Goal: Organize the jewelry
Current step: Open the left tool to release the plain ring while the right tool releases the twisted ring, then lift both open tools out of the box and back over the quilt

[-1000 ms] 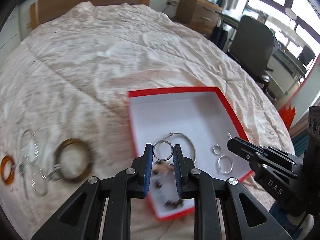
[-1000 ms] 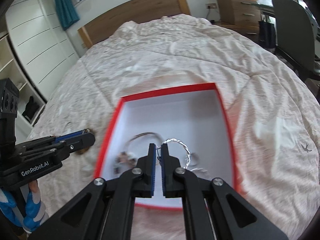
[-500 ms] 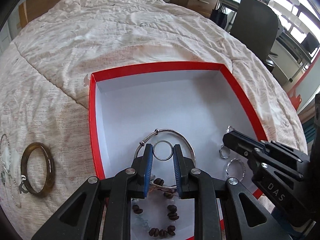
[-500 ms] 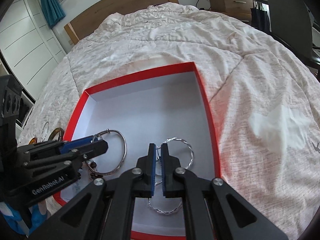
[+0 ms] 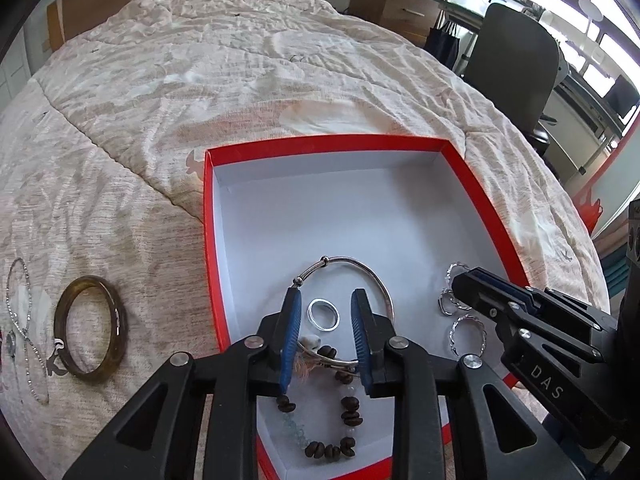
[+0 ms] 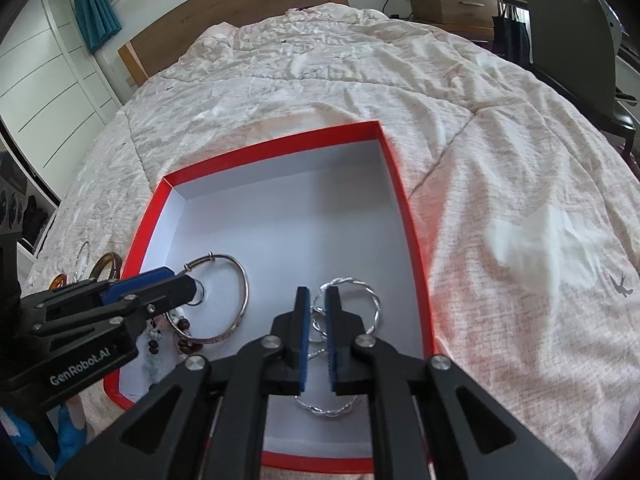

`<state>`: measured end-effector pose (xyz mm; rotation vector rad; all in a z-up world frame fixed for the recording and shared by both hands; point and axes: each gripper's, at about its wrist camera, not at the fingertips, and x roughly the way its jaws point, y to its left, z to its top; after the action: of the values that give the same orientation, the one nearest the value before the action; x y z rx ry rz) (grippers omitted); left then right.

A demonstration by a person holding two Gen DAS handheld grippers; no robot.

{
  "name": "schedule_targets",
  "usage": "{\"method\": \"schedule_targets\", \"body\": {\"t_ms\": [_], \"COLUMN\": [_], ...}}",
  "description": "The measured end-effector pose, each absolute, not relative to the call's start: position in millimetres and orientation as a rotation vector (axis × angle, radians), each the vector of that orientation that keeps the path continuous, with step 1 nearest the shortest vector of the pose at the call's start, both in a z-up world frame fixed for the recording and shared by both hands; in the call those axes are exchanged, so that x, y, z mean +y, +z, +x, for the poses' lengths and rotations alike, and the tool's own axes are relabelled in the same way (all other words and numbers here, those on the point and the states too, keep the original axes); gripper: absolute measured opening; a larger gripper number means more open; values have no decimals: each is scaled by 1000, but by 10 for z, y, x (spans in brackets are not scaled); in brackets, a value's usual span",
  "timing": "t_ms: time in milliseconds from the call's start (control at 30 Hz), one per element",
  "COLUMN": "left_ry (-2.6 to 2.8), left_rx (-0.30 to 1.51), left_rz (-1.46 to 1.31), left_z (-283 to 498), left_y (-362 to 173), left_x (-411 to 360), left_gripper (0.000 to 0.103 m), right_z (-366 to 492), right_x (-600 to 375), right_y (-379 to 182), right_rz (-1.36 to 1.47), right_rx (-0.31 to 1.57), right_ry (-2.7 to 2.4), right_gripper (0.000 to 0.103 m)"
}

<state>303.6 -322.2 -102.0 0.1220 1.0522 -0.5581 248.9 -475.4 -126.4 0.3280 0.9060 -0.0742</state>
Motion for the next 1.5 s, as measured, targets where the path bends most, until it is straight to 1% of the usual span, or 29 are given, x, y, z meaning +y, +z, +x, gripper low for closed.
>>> {"method": "schedule_targets", "body": {"t_ms": [67, 100, 200, 400, 467, 533, 633, 933, 1167, 1300, 1500], "left_ry": [-559, -559, -559, -551, -546, -538, -521, -451, -349, -270, -165], "left_rx": [1046, 1044, 1038, 1023, 1017, 1005, 984, 892, 832, 808, 793], "left_rz": [122, 123, 119, 111, 106, 101, 85, 62, 36, 10, -5], "left_z": [3015, 3010, 2983, 2921, 2888, 2846, 2797, 2534, 2215, 2033, 1817], "left_y": [-993, -982, -942, -822, -759, -678, -539, 21, 403, 561, 655], "left_x": [-3204, -3198, -3154, -3036, -2976, -2902, -2767, -2079, -1346, -902, -346], "left_gripper": [31, 31, 33, 33, 34, 37, 38, 38, 38, 38, 38], "right_z": [2467, 2458, 2447, 2393, 2359, 2317, 2263, 2048, 1726, 1506, 1292], "right_x": [-4744, -4739, -4732, -4677, -4655, -4634, -4578, -4197, -3819, -3611, -3338], "right_y": [-1239, -1229, -1213, -1113, -1046, -946, -751, -86, 393, 659, 879], "right_rz": [323, 319, 314, 306, 301, 300, 295, 268, 253, 247, 237], "right_rx": [904, 904, 908, 902, 894, 881, 851, 752, 685, 640, 603], "right_ry": [-82, -85, -91, -99, -102, -103, -101, -60, -19, 9, 47], "right_gripper": [28, 29, 29, 29, 29, 29, 29, 29, 29, 29, 29]}}
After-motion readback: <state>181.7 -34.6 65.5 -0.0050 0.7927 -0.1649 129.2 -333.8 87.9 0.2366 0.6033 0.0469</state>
